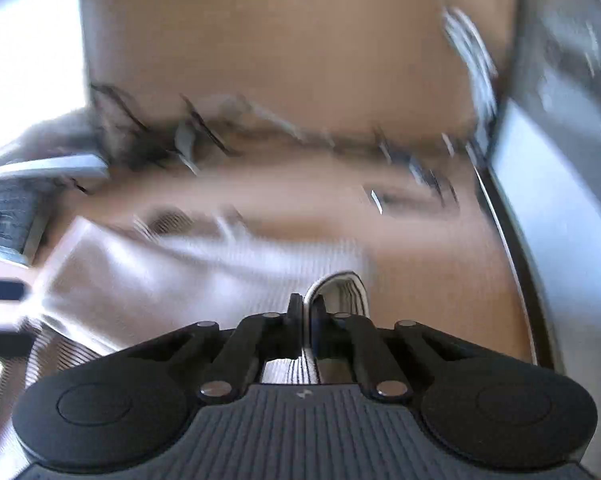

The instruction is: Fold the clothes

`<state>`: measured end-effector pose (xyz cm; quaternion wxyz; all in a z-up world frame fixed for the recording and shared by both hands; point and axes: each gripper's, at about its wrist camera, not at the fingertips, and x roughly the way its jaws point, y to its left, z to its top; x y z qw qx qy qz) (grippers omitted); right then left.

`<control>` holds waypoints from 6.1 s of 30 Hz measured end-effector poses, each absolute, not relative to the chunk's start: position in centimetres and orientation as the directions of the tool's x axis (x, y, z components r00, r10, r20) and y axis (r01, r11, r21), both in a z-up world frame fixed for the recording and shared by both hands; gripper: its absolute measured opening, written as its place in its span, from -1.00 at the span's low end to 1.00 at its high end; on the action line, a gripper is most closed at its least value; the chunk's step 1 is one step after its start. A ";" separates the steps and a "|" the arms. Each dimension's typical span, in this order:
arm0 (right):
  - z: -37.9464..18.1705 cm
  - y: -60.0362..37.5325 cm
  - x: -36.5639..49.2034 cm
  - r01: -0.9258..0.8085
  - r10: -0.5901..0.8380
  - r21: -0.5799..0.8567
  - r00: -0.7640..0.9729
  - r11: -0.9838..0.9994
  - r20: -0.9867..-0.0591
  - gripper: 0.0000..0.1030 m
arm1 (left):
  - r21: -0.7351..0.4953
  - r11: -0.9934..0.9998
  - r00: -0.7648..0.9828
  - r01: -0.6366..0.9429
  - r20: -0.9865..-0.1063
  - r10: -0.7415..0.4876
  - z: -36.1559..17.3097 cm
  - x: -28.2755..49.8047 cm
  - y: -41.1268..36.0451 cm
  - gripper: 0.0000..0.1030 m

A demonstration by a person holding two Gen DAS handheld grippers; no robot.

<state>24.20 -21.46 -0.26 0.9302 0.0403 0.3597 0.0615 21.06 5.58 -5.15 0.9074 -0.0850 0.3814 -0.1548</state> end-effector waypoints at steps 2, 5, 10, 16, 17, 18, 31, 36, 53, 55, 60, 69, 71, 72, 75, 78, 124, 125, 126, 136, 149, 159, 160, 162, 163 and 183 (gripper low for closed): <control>-0.5 -21.2 24.7 -0.092 0.140 0.107 0.728 0.990 -0.671 -0.93 | -0.229 0.952 0.666 0.204 -0.680 -0.306 -5.9 21.5 5.4 1.00; -0.8 -20.9 25.5 -0.102 0.135 0.089 0.719 0.991 -0.681 -0.93 | -0.175 0.968 0.669 0.177 -0.700 -0.249 -6.9 22.1 5.5 1.00; -1.8 -20.6 26.4 -0.110 0.122 0.062 0.699 0.992 -0.704 -0.90 | -0.120 0.988 0.652 0.099 -0.743 -0.156 -7.8 22.6 7.5 1.00; -2.3 -22.0 24.2 -0.072 0.080 0.041 0.706 0.997 -0.703 0.01 | -0.195 0.980 0.671 0.046 -0.721 -0.175 -5.9 22.0 9.9 1.00; -1.6 -22.0 23.8 -0.076 0.086 0.044 0.720 0.996 -0.688 0.18 | -0.219 0.974 0.684 0.054 -0.702 -0.196 -5.3 21.9 10.0 1.00; -0.9 -21.9 23.6 -0.086 0.096 0.048 0.732 0.995 -0.675 0.33 | -0.241 0.968 0.698 0.069 -0.681 -0.219 -4.8 21.8 9.8 1.00; -4.7 -19.6 24.0 -0.057 0.337 0.415 0.688 0.908 -0.643 0.78 | -0.290 0.928 0.620 0.235 -0.690 -0.372 -8.5 25.8 7.5 1.00; -4.7 -17.6 25.0 -0.121 0.374 0.382 0.603 0.916 -0.705 1.00 | -0.327 0.923 0.614 0.204 -0.691 -0.381 -8.4 26.7 8.8 1.00; -0.6 -15.2 34.9 -0.278 0.279 0.120 0.652 0.953 -0.705 -0.19 | -0.443 0.896 0.649 -0.029 -0.690 -0.321 -6.0 22.9 13.6 1.00; -1.9 -14.8 37.2 -0.283 0.298 0.148 0.622 0.948 -0.724 -0.19 | -0.455 0.887 0.654 -0.071 -0.693 -0.304 -5.5 22.1 14.4 1.00; -4.7 -13.6 39.0 -0.318 0.283 0.110 0.572 0.942 -0.770 -0.61 | -0.482 0.858 0.660 -0.178 -0.705 -0.259 -4.4 20.1 16.8 1.00; 3.1 -16.8 29.8 -0.407 0.440 0.223 0.587 0.886 -0.679 -0.91 | -0.574 0.789 0.680 -0.217 -0.669 -0.299 -4.0 19.7 22.1 1.00; 3.5 -16.7 26.3 -0.434 0.456 0.226 0.554 0.872 -0.697 -0.91 | -0.588 0.787 0.689 -0.185 -0.649 -0.323 -3.5 20.8 22.4 1.00; 3.0 -16.5 24.7 -0.443 0.460 0.231 0.527 0.866 -0.714 -0.91 | -0.587 0.791 0.691 -0.170 -0.644 -0.330 -3.1 21.6 22.3 1.00; 1.2 -15.5 20.4 -0.466 0.471 0.250 0.451 0.849 -0.758 -0.92 | -0.591 0.801 0.696 -0.095 -0.615 -0.371 -1.8 23.8 21.3 1.00; -0.5 -15.1 17.8 -0.452 0.468 0.271 0.412 0.850 -0.782 -0.92 | -0.585 0.811 0.677 0.009 -0.593 -0.436 -0.4 26.0 19.3 1.00; -0.4 -24.2 27.1 -0.103 0.363 0.393 0.644 0.914 -0.674 -0.41 | -0.629 0.776 0.438 0.046 -0.685 -0.582 -4.7 32.4 14.5 -0.16; -0.7 -24.7 27.1 -0.095 0.349 0.380 0.641 0.920 -0.684 -0.41 | -0.628 0.777 0.455 0.054 -0.677 -0.579 -4.3 32.7 14.5 -0.16; -1.2 -25.3 27.2 -0.080 0.329 0.363 0.633 0.928 -0.701 -0.40 | -0.623 0.780 0.453 0.056 -0.680 -0.576 -4.4 32.6 14.3 -0.16; -0.8 -27.6 21.8 0.025 0.218 0.299 0.628 0.954 -0.747 0.34 | -0.649 0.760 0.419 0.007 -0.689 -0.592 -5.9 30.1 15.5 0.73; -3.8 -26.3 22.6 0.078 0.271 0.394 0.604 0.916 -0.750 -0.44 | -0.678 0.730 0.392 -0.088 -0.697 -0.600 -9.1 36.2 11.2 -0.30; 2.9 -24.6 23.1 -0.115 0.335 0.369 0.715 0.922 -0.614 -0.65 | -0.681 0.729 0.497 0.078 -0.607 -0.620 -2.3 31.8 12.4 -0.51; 3.1 -24.8 22.5 -0.112 0.335 0.371 0.713 0.922 -0.616 -0.65 | -0.683 0.725 0.492 0.083 -0.605 -0.626 -1.9 30.8 12.2 -0.51; 3.1 -25.4 21.2 -0.099 0.337 0.384 0.704 0.918 -0.625 -0.65 | -0.699 0.710 0.467 0.083 -0.602 -0.647 -1.8 28.8 11.3 -0.51; 3.0 -25.6 20.6 -0.091 0.340 0.392 0.697 0.915 -0.631 -0.65 | -0.707 0.703 0.452 0.079 -0.603 -0.657 -2.0 27.7 11.5 -0.51; -1.2 -24.5 15.9 0.023 0.198 0.285 0.665 0.958 -0.720 -0.60 | -0.693 0.721 0.344 -0.014 -0.680 -0.647 -7.6 22.5 11.9 -0.50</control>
